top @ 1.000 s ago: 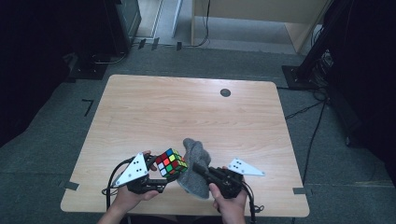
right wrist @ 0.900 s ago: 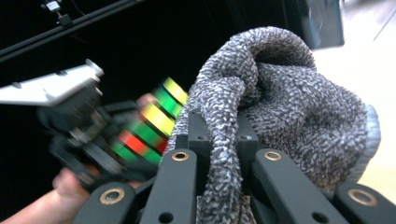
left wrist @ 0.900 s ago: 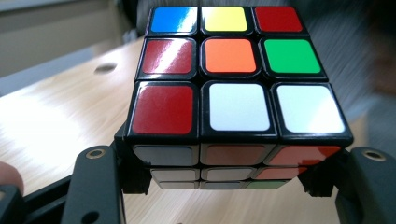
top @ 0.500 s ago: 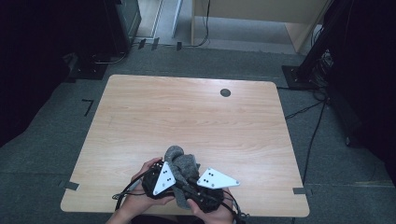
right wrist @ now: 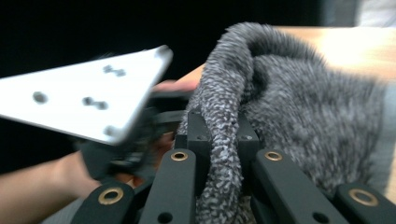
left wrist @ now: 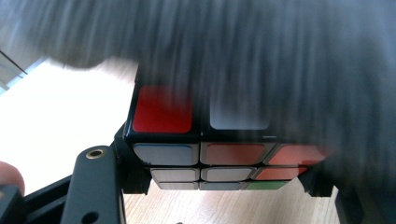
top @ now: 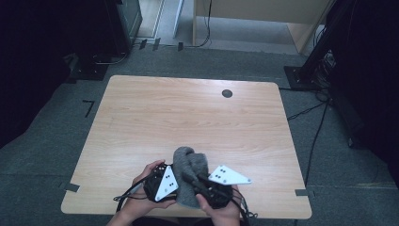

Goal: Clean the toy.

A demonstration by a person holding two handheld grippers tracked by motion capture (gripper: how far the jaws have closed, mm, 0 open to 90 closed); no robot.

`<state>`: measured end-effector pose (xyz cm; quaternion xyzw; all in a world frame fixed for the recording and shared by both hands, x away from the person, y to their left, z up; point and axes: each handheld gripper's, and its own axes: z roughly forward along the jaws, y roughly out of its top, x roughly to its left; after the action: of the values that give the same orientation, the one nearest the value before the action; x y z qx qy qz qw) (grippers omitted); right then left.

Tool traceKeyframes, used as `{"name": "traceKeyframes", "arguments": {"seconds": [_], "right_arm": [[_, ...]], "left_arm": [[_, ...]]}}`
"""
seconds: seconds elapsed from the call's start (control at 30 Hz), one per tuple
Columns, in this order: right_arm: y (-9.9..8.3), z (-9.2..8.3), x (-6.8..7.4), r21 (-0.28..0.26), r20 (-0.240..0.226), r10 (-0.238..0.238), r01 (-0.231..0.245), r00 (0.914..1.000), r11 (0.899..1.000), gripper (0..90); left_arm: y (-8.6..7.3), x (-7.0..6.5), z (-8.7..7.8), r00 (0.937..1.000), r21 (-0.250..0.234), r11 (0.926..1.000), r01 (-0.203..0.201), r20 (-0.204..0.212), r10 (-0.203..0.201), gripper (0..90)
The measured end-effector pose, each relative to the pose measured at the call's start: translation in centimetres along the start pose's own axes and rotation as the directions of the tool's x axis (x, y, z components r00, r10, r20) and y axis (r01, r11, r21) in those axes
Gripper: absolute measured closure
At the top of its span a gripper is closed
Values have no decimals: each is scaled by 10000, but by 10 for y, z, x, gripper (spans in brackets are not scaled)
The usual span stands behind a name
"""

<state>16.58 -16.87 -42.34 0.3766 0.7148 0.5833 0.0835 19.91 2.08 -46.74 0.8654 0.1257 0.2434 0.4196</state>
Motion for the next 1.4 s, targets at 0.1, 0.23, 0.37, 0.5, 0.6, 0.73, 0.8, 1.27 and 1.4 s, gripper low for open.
{"name": "traceKeyframes", "arguments": {"seconds": [0.1,0.23,0.37,0.5,0.6,0.73,0.8,1.27,1.4], "right_arm": [[1,-1,-2,-165,225,0,3,9997,9999,833],[7,-19,-22,-679,1120,628,-554,9917,9962,834],[7,-19,-18,-703,839,528,-470,9951,9964,832],[0,2,11,-10,165,-681,682,9975,9977,829],[3,-5,-1,-325,576,-293,312,9979,9990,830],[6,-26,-34,-949,1919,582,-405,9797,9947,832],[3,-32,-51,-1045,2671,706,-439,9611,9936,831],[-9,-26,-81,-875,3697,1324,-1074,9197,9904,441],[5,-20,-48,-847,2649,912,-710,9599,9939,378]], "left_arm": [[0,3,-5,9999,-305,9995,127,-86,-130,344],[-1,8,-8,9995,-383,9989,263,-138,-269,344],[-1,8,-6,9995,-307,9990,313,-48,-315,344],[1,2,-5,9999,-301,9995,100,79,-98,344],[0,8,-9,9989,-534,9975,453,113,-447,344],[-5,18,-13,9962,-715,9936,870,107,-864,344],[-7,24,-15,9931,-879,9892,1169,90,-1166,344],[-16,37,-12,9793,-615,9774,2021,43,-2022,344],[-13,31,-7,9859,-290,9858,1655,-188,-1661,343]]}}
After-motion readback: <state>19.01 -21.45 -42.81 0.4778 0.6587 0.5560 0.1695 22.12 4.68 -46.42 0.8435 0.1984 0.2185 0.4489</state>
